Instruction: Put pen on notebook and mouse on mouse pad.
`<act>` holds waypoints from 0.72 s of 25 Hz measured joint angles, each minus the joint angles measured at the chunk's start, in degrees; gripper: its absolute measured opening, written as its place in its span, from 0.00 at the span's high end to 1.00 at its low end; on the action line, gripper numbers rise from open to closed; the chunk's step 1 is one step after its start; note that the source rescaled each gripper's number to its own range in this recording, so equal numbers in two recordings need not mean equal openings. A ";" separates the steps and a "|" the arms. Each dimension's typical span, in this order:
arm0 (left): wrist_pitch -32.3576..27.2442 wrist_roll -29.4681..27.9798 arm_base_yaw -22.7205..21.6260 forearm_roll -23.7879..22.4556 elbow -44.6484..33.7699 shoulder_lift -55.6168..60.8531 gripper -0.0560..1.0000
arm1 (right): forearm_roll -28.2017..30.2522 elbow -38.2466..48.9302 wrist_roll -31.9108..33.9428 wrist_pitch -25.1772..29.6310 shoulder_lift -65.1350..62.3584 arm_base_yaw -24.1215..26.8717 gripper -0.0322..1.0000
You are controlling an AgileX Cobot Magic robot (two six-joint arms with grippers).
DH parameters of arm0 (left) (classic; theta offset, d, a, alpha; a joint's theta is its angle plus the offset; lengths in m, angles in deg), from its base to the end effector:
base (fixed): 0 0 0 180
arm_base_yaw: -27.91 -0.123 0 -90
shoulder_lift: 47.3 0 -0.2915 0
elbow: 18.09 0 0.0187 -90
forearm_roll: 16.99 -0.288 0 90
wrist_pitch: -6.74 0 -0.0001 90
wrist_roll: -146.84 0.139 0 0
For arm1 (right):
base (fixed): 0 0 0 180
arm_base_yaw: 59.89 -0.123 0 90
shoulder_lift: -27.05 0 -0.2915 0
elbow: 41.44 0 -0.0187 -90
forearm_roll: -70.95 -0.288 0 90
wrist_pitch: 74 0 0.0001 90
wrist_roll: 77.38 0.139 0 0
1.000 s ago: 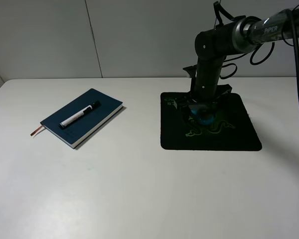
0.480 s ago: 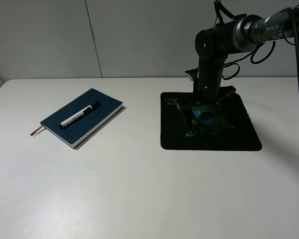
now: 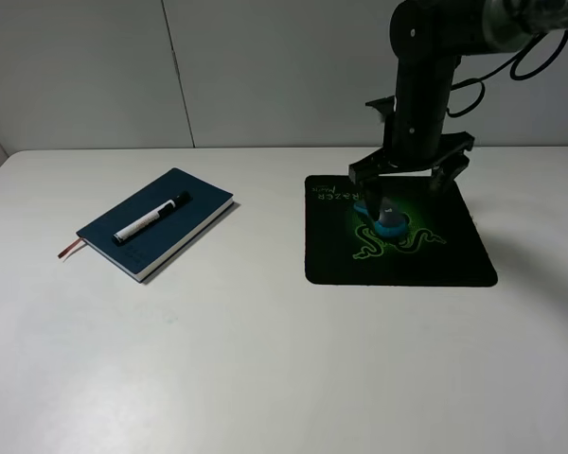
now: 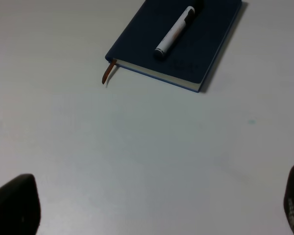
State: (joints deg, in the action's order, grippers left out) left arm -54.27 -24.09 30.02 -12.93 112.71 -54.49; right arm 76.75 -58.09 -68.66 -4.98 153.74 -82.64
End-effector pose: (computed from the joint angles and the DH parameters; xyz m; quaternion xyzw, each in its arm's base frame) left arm 0.0631 -0.0109 0.2707 0.0846 0.8497 -0.0038 0.5204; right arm 0.4233 0.1633 0.1373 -0.1396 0.9890 -0.0434 0.0207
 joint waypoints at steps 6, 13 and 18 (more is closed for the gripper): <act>0.00 0.00 0.00 0.00 0.00 0.00 0.00 | -4.67 0.47 -2.21 0.33 -6.18 0.00 0.00; 0.00 0.00 0.00 0.00 0.00 0.00 0.00 | -7.04 7.49 -2.90 0.34 -17.57 0.00 0.00; 0.00 0.00 0.00 0.00 0.00 0.00 0.00 | -7.18 18.80 -3.00 0.40 -28.00 0.00 0.00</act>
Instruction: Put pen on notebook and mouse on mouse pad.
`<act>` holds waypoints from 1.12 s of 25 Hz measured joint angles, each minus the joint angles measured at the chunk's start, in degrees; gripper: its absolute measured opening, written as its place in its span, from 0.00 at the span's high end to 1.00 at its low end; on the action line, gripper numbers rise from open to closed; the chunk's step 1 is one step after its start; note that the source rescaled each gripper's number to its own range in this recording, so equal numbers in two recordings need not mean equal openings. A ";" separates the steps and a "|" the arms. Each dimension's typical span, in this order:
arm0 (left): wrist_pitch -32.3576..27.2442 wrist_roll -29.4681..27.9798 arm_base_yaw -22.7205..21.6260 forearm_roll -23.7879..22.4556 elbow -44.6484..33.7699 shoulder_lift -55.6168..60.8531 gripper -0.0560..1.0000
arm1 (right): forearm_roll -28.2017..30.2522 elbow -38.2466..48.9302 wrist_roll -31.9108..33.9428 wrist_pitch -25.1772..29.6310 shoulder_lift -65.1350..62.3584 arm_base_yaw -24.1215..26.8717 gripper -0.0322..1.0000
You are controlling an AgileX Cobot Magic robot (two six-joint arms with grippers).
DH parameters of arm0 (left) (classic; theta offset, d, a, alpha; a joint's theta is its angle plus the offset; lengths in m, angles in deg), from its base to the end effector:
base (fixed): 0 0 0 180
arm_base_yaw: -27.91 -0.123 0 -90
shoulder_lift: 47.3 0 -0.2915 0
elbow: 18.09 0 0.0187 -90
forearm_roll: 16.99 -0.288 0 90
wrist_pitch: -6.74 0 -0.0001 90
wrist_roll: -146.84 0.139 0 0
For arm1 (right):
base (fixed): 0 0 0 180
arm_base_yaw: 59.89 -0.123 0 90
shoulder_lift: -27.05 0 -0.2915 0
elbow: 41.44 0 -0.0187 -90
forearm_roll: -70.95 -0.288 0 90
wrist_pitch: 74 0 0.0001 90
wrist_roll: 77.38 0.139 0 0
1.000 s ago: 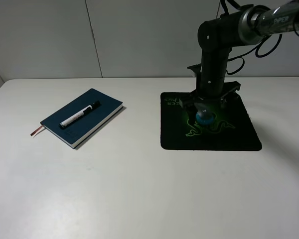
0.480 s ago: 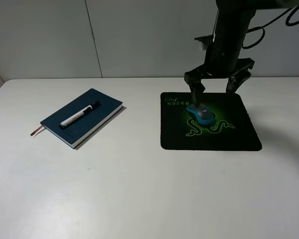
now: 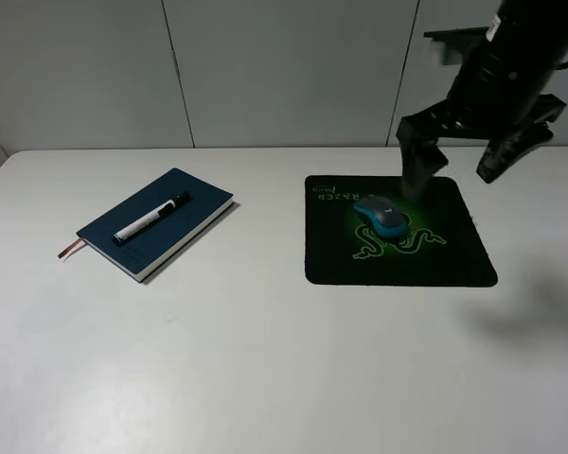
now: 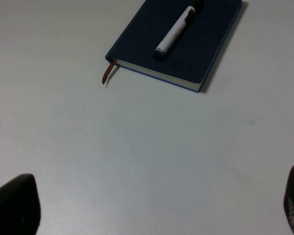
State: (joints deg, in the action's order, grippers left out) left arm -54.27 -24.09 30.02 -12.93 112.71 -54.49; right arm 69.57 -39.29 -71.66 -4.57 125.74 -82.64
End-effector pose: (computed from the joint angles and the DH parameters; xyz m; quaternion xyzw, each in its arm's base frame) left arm 0.0631 -0.0109 0.2707 0.0846 0.8497 -0.0038 0.5204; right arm 0.3251 0.1397 0.2384 -0.1443 0.9858 0.0321 0.0793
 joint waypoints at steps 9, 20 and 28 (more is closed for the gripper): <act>0.00 0.00 0.00 0.00 0.00 0.00 0.00 | -0.23 16.99 0.05 0.22 -22.58 0.00 0.00; 0.00 0.00 0.00 -0.05 0.00 0.00 0.00 | -0.83 32.22 0.05 -0.16 -54.35 0.00 0.00; 0.00 0.00 0.00 -0.05 0.00 0.00 0.00 | -1.87 41.80 -2.47 -8.63 -73.56 6.77 0.00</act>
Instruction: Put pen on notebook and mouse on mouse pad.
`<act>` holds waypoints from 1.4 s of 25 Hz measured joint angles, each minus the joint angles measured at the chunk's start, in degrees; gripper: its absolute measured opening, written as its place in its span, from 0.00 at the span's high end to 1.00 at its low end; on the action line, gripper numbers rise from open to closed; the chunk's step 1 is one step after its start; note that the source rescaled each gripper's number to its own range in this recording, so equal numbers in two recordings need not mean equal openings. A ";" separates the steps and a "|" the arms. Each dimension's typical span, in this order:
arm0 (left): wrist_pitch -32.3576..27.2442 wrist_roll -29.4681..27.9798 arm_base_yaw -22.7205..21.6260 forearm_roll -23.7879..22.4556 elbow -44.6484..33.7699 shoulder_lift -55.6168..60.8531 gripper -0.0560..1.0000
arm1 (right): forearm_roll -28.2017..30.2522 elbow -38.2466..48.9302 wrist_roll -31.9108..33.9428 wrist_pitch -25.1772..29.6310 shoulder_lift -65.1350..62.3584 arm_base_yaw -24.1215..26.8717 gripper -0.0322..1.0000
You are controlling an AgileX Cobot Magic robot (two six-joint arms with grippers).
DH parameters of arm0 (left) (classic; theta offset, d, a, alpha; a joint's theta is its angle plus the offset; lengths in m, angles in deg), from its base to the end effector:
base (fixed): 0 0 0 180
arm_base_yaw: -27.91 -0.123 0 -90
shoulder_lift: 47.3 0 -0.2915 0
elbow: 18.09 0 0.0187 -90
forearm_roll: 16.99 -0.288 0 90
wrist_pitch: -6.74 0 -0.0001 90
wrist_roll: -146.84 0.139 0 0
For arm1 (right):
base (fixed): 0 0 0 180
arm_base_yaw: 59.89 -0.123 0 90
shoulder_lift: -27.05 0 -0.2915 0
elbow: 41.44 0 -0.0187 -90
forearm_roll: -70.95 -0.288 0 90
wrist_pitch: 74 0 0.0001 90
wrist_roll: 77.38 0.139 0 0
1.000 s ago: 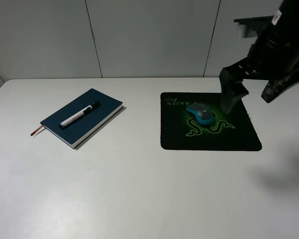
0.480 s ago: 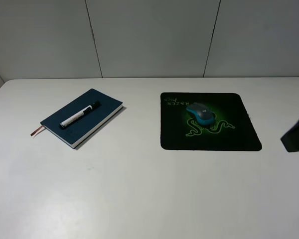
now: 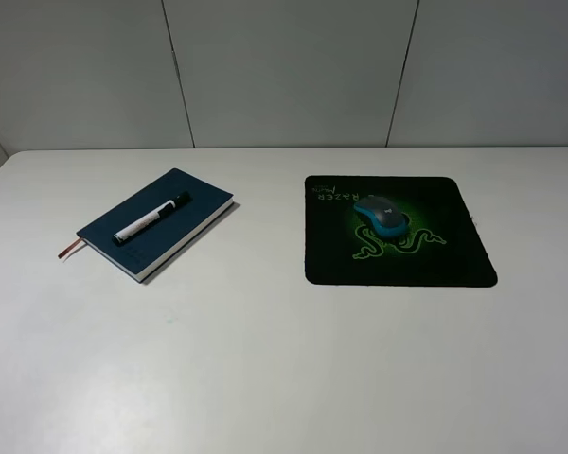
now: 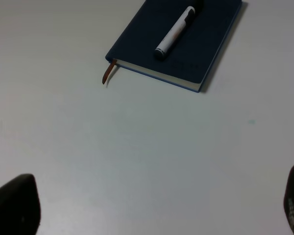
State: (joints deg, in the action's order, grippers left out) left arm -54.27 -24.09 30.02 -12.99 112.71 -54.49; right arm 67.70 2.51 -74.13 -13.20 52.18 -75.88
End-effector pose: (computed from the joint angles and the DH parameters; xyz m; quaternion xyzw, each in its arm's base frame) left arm 0.0631 -0.0108 0.2707 0.0846 0.8497 -0.0033 0.5204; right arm 0.0990 0.0355 0.2781 -0.0984 0.9001 0.0986 0.4127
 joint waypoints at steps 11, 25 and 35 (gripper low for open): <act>0.00 0.00 0.00 0.00 0.00 0.00 0.00 | -0.24 5.17 -4.94 -1.46 -12.02 15.34 0.00; 0.00 0.00 0.00 0.00 0.00 0.00 0.00 | 0.32 5.35 -4.51 -1.68 -17.78 17.02 0.00; 0.00 0.00 0.00 0.00 0.00 0.00 0.00 | 3.26 5.40 -0.88 -1.68 -17.78 17.02 0.00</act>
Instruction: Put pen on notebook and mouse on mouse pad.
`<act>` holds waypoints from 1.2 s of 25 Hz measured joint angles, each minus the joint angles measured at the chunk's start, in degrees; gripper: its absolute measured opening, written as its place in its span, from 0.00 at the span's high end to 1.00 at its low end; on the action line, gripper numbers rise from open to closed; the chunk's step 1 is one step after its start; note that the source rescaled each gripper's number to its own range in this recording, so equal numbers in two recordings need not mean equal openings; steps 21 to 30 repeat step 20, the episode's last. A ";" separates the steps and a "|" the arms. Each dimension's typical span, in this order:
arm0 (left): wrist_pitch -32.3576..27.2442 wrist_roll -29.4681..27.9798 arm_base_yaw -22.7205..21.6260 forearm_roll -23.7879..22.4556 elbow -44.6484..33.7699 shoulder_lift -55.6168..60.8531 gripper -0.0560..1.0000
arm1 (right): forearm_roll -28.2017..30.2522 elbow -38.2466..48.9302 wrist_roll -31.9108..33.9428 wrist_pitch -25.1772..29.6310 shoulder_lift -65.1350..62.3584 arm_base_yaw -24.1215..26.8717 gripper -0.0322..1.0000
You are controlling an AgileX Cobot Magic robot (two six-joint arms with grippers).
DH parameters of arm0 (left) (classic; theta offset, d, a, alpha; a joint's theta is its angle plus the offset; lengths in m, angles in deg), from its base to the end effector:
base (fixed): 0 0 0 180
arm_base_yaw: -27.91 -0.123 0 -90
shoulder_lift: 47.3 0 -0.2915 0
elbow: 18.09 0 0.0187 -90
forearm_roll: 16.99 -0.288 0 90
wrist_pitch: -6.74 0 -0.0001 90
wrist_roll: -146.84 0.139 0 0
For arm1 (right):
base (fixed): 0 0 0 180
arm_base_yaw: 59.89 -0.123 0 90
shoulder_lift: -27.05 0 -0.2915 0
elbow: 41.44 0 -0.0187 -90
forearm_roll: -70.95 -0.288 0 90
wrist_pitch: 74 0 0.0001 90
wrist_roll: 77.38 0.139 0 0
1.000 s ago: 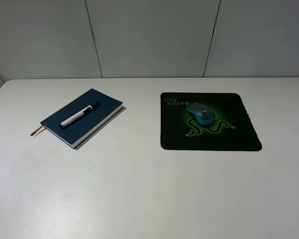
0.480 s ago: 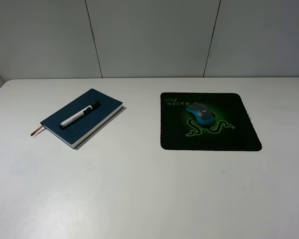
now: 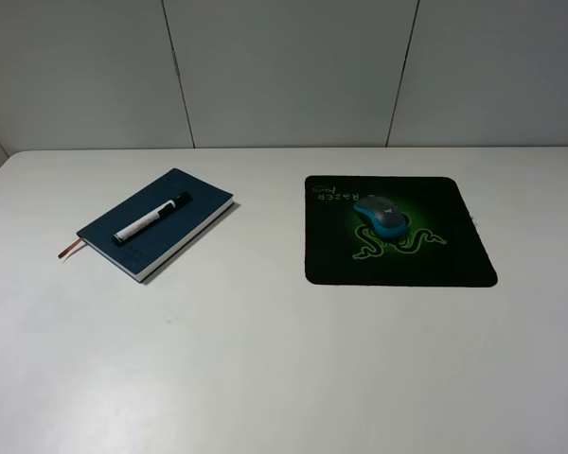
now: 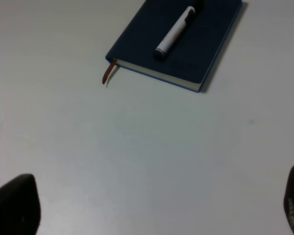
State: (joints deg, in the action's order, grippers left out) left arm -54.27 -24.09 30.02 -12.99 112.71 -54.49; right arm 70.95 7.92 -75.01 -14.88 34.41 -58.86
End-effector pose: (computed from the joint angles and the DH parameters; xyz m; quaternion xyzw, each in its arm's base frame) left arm 0.0631 -0.0108 0.2707 0.0846 0.8497 -0.0033 0.5204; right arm 0.0665 -0.0012 0.2733 0.0251 0.8469 0.0062 0.5311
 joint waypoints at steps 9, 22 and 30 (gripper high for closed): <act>0.00 0.00 0.00 0.05 0.00 0.00 0.00 | 0.00 0.00 0.17 0.00 0.00 0.00 0.00; 0.00 0.00 0.00 0.05 0.00 0.00 0.00 | -0.32 0.00 0.23 0.00 0.00 0.00 0.00; 0.00 0.00 0.00 0.05 0.00 0.00 0.00 | -0.32 0.00 0.23 0.00 0.00 0.00 0.00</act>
